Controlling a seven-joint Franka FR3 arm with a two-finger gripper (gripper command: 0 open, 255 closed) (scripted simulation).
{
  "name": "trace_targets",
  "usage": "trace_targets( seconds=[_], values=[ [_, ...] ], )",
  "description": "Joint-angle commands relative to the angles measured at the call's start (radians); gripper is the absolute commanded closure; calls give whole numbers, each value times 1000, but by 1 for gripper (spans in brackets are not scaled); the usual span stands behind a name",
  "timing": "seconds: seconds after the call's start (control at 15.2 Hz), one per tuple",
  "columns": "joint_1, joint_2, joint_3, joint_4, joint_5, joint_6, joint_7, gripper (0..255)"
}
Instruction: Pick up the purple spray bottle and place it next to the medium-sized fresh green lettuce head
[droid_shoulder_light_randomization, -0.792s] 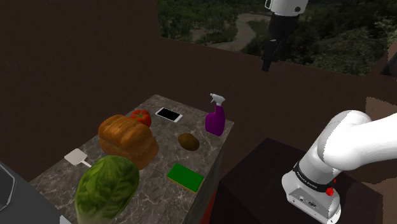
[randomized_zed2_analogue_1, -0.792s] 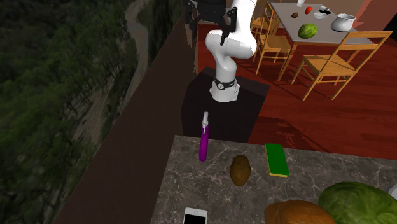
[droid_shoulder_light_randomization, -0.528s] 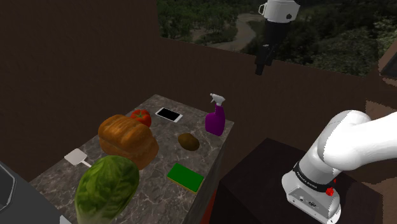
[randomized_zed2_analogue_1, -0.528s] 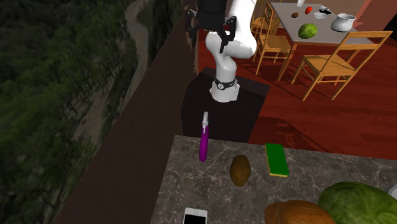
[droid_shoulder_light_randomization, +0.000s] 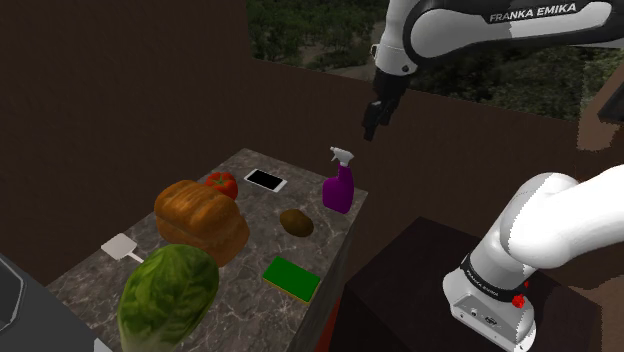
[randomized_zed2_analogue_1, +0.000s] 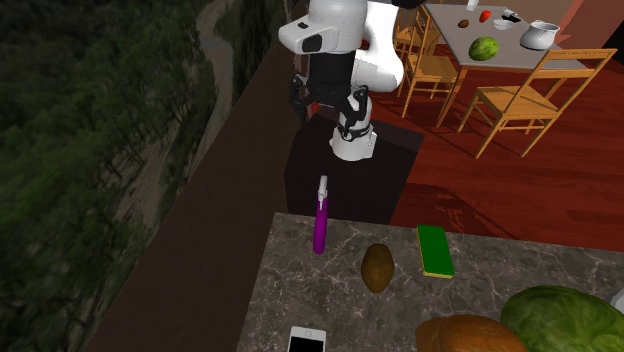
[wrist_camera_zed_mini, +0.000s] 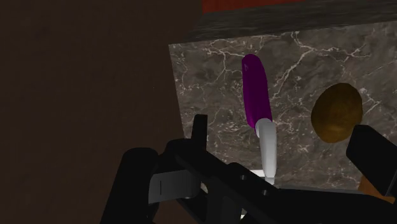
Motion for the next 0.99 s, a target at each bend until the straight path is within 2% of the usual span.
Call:
trace_targets(
  seconds=[0.0, 0.4, 0.92],
  values=[
    [6, 42, 11, -22, 8, 83, 7, 0],
    [15, 213, 41, -30, 18, 310, 27, 0],
    [11, 274, 48, -82, 12, 422, 33, 0]
  ],
)
